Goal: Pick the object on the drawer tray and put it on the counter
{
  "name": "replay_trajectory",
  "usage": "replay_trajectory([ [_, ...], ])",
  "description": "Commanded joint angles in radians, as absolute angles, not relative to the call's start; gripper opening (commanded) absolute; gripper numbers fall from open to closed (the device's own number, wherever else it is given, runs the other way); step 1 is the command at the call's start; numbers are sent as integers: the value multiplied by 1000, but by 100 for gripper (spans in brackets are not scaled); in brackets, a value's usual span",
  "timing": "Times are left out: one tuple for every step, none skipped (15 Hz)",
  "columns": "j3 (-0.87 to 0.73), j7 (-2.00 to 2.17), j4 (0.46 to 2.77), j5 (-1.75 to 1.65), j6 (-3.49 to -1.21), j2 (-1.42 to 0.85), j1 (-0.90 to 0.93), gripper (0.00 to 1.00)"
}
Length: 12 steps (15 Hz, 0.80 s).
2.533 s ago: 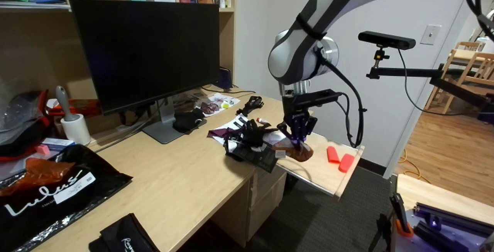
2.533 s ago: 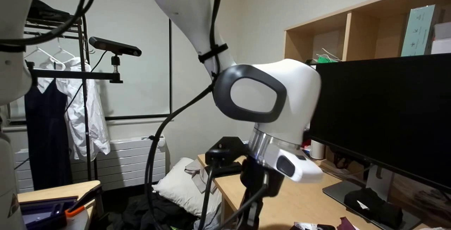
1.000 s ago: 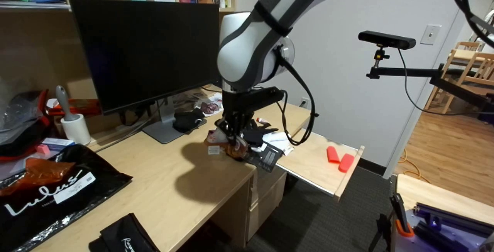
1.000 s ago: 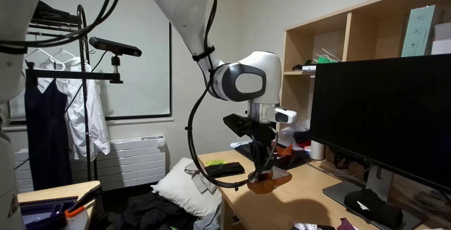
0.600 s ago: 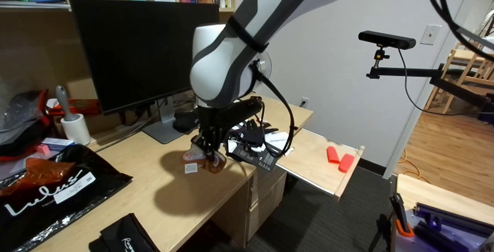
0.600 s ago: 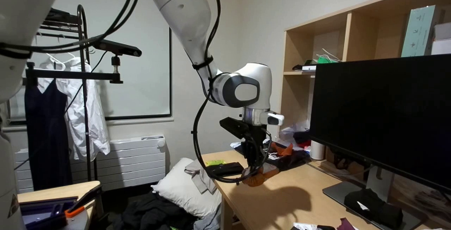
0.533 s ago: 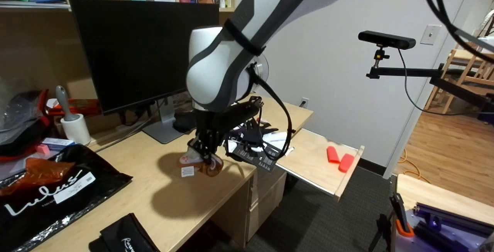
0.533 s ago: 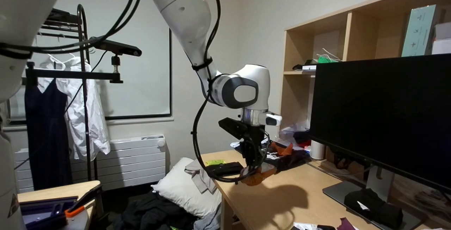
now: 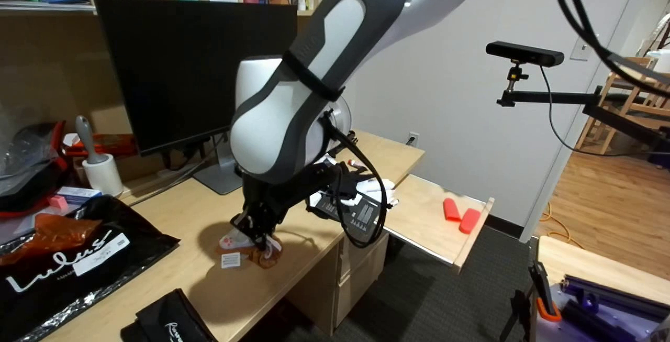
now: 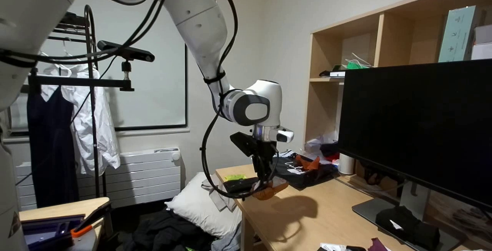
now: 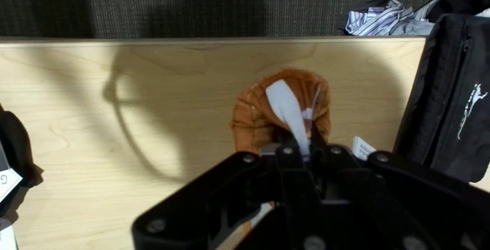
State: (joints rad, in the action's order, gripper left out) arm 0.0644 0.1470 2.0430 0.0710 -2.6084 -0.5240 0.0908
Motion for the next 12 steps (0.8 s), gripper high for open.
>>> replay_trajectory([
  [63,143,2041,92,-2598,-522,90,10],
  [67,139,2041,105,-2590,-520,82,10],
  [68,137,2041,111,-2587,-518,75,10],
  [68,136,2041,113,-2586,-517,70,10],
  [74,139,2035,139,-2577,-527,52,8],
  [66,162,2037,140,-2597,-531,59,8],
  [79,161,2031,162,-2609,-543,55,8],
  [78,174,2029,170,-2618,-549,63,8],
  [81,183,2021,177,-2621,-559,73,8],
  [82,189,2015,181,-2626,-567,82,8],
  [86,205,2006,187,-2625,-576,92,8],
  [90,223,1994,194,-2619,-587,101,8],
])
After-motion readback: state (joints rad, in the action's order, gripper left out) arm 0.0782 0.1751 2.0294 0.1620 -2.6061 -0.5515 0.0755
